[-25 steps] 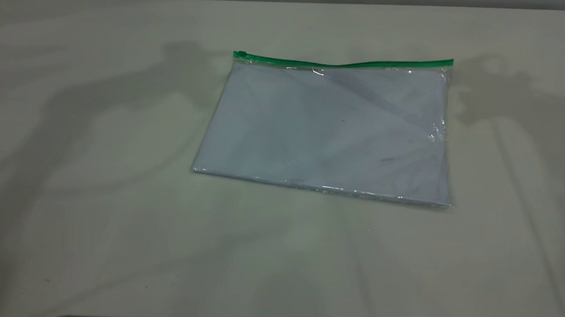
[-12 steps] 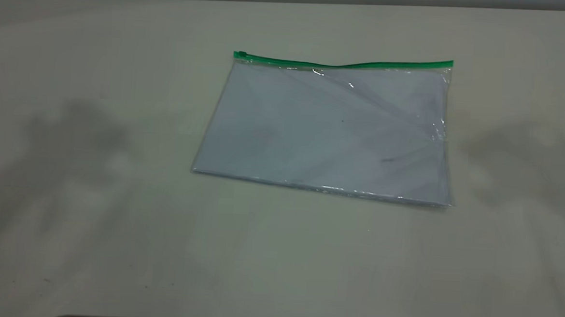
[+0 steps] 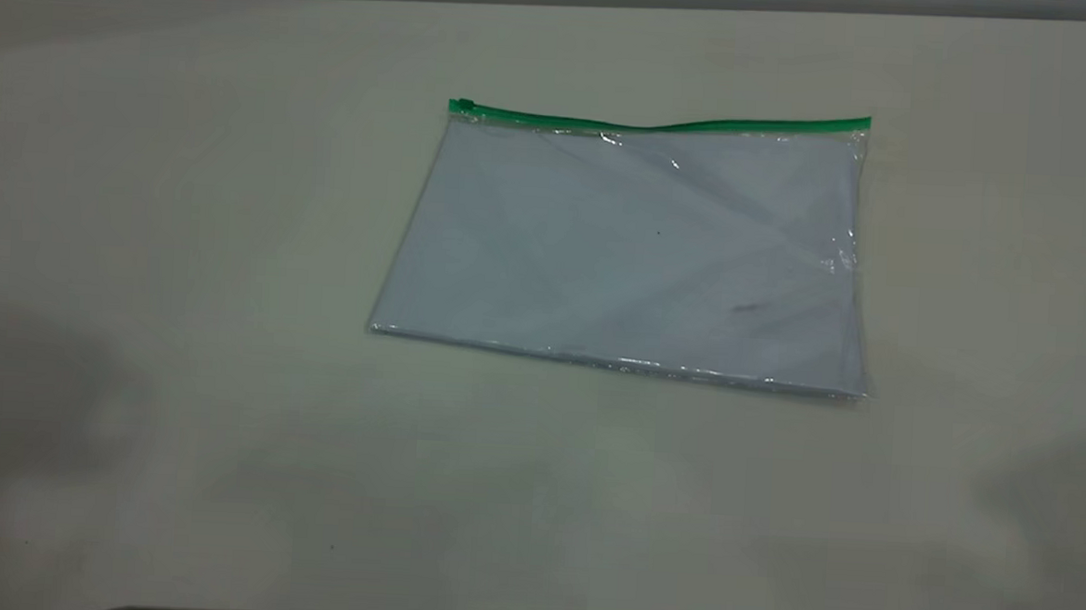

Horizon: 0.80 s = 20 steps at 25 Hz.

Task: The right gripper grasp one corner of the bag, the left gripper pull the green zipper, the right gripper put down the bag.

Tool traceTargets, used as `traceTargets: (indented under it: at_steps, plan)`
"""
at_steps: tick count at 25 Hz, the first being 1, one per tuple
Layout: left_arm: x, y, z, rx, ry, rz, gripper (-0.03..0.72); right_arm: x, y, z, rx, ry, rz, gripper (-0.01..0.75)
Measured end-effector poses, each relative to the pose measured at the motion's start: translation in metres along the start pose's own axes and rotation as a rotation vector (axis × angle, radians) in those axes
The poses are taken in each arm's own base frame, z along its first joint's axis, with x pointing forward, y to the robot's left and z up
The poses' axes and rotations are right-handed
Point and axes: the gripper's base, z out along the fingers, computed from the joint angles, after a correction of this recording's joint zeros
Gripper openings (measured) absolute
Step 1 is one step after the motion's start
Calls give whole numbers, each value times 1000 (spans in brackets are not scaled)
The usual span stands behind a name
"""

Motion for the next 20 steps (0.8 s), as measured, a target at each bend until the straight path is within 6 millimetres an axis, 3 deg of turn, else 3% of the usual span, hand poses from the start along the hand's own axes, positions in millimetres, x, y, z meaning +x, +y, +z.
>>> traceTargets:
  at_steps: [7, 10, 12, 20]
  plan:
    - [86, -14, 48, 32, 271, -9, 499, 98, 4, 36, 138, 186, 224, 413]
    - [120, -19, 60, 37, 357, -42, 499, 129, 5, 48, 185, 207, 272, 413]
    - [141, -23, 65, 40, 394, -60, 499, 140, 7, 52, 194, 186, 283, 413]
    - [210, -37, 65, 22, 390, -147, 499, 144, 10, 55, 196, 88, 279, 413]
